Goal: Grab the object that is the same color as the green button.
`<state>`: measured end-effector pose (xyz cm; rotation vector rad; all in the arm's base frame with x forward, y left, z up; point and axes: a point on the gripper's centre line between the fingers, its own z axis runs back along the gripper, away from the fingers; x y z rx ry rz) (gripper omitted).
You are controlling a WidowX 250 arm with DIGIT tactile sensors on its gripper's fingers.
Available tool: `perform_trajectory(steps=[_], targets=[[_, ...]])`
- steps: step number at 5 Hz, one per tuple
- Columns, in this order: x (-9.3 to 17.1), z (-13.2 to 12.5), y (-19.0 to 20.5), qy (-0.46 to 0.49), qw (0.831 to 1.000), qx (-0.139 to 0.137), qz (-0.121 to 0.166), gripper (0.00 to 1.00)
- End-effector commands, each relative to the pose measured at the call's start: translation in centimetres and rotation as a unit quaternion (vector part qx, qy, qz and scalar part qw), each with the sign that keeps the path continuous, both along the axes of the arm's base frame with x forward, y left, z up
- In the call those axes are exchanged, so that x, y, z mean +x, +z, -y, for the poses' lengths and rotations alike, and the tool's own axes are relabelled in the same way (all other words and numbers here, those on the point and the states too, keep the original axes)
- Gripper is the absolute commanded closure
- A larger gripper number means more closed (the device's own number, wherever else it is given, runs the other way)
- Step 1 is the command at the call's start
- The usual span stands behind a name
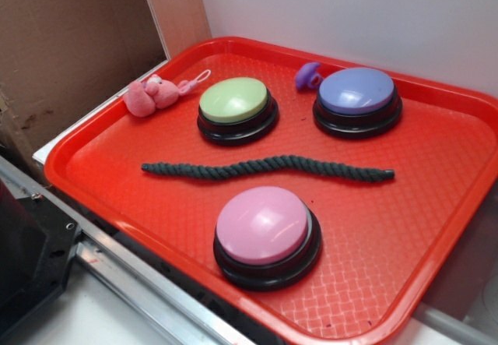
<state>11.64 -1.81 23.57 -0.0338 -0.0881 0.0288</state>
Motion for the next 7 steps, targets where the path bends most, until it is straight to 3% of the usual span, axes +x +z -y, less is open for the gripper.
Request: perform_trajectory(steps=[1, 2, 3, 4, 6, 7], targets=[[0.0, 0.0, 0.0, 0.000, 1.000, 0.000, 0.000, 0.00], [1.0, 0.6, -2.3, -0.070, 0.997, 0.018, 0.029, 0.00], [1.9, 0.8, -4.7, -0.101, 0.994, 0.022, 0.033, 0.00], [2.7, 1.1, -8.7, -0.170, 0.984, 0.009, 0.054, 0.00], [4.7, 1.2, -15.4, -0.222, 0.972, -0.005, 0.084, 0.00], [6.6, 1.0, -18.4, -0.224, 0.972, 0.011, 0.072, 0.00]])
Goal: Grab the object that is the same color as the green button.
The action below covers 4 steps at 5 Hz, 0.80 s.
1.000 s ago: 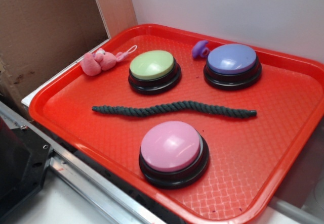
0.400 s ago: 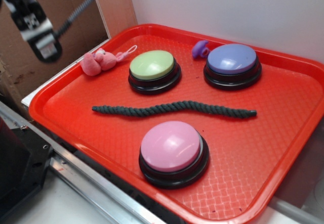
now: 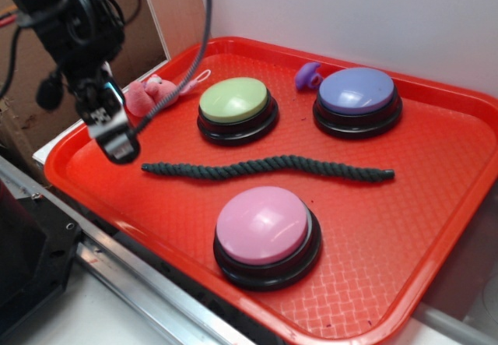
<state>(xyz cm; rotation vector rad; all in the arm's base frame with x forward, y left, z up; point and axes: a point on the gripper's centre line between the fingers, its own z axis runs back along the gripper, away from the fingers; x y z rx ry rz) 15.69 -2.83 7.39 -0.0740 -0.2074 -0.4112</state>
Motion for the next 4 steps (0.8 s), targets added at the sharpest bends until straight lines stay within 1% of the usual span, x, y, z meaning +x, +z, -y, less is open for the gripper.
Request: perform_trajectory(steps=[1, 2, 3, 4], targets=[[3.9, 0.2, -4.8, -0.004, 0.999, 0.035, 0.006, 0.00], [4.7, 0.9, -6.5, -0.026, 0.999, 0.033, -0.002, 0.00], [4.5, 1.3, -7.6, -0.035, 0.999, 0.024, -0.011, 0.00], [4.6, 1.4, -7.8, -0.036, 0.999, 0.023, -0.011, 1.00]])
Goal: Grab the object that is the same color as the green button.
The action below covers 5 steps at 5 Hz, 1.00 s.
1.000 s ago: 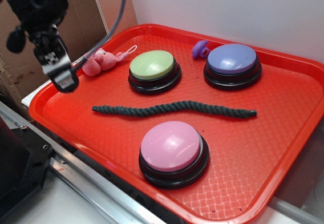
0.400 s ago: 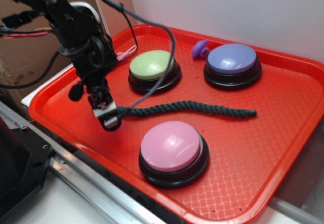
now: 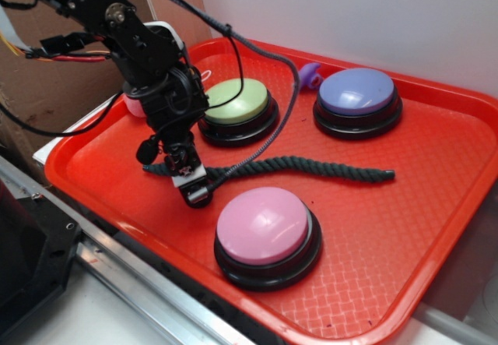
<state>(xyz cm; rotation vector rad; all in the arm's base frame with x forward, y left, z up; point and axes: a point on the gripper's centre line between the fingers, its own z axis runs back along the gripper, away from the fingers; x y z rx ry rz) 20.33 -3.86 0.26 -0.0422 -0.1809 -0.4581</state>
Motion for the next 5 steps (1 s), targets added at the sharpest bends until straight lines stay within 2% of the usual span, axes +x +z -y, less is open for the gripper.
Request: perform_trajectory(steps=[1, 2, 3, 4, 5], targets=[[0.4, -0.1, -0.7, -0.016, 1.000, -0.005, -0.003, 1.00], [0.7, -0.2, -0.4, -0.017, 1.000, -0.008, -0.002, 1.00], [0.9, -0.3, -0.3, -0.019, 1.000, -0.011, -0.016, 1.00], [0.7, -0.6, 1.6, 0.009, 0.999, 0.009, -0.043, 1.00], [0.3, -0.5, 5.9, 0.074, 0.993, -0.024, -0.085, 1.00]])
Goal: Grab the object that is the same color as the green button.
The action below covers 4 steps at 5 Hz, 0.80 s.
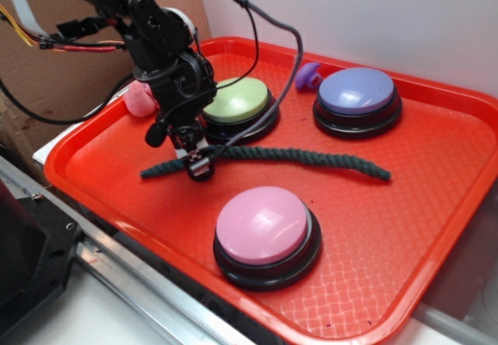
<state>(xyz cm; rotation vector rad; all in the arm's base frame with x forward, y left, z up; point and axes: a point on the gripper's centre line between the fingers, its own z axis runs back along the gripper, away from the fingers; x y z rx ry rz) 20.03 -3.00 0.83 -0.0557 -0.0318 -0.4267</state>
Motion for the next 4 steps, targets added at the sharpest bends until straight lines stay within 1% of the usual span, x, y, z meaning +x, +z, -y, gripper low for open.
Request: perform_trajectory(steps=[1, 2, 3, 4], targets=[[0.4, 0.4, 9.7, 0.145, 0.989, -0.010, 0.007, 1.00], [0.4, 0.4, 14.1, 0.221, 0.975, -0.002, 0.031, 1.00], [0.1, 0.1, 17.2, 0.246, 0.968, -0.011, 0.054, 1.00], [-0.2, 0.5, 18.6, 0.254, 0.964, -0.009, 0.073, 1.00]])
